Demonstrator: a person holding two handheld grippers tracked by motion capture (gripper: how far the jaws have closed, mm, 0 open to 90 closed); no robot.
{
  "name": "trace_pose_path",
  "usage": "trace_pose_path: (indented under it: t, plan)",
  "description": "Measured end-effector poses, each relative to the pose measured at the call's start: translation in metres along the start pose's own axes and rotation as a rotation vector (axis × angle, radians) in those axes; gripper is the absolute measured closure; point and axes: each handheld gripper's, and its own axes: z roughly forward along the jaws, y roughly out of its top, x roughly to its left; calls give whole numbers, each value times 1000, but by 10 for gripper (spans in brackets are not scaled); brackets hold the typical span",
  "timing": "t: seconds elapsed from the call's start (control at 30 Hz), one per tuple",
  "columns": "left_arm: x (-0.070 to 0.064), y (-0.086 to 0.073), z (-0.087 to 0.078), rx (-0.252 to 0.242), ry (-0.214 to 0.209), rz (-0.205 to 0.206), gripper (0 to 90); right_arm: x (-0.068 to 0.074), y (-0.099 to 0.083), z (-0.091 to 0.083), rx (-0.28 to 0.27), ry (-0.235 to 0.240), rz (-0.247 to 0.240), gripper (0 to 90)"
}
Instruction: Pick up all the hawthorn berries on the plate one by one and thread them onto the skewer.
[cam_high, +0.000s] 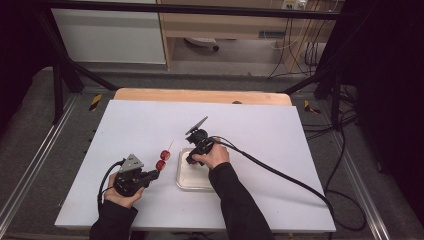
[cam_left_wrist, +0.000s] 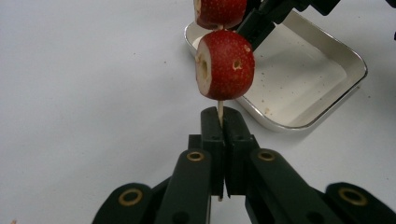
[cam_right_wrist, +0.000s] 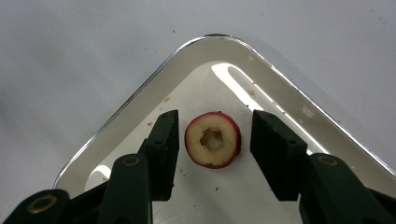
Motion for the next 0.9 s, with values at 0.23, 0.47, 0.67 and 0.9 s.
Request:
trace_pose_path:
  t: [0.23,0.47,0.67,0.9]
  plan:
    - [0,0,-1,-1,0,1,883,0,0,1,5,1,15,587]
    - [0,0,-1,-2,0,2,883,0,-1,2,10,3,21,611]
    - [-1,1,-2,-4,0,6,883,1,-1,-5,-7,6,33,614]
    - [-3,1,-2,-7,-1,12,883,4,-3,-20,-26,1,28,614]
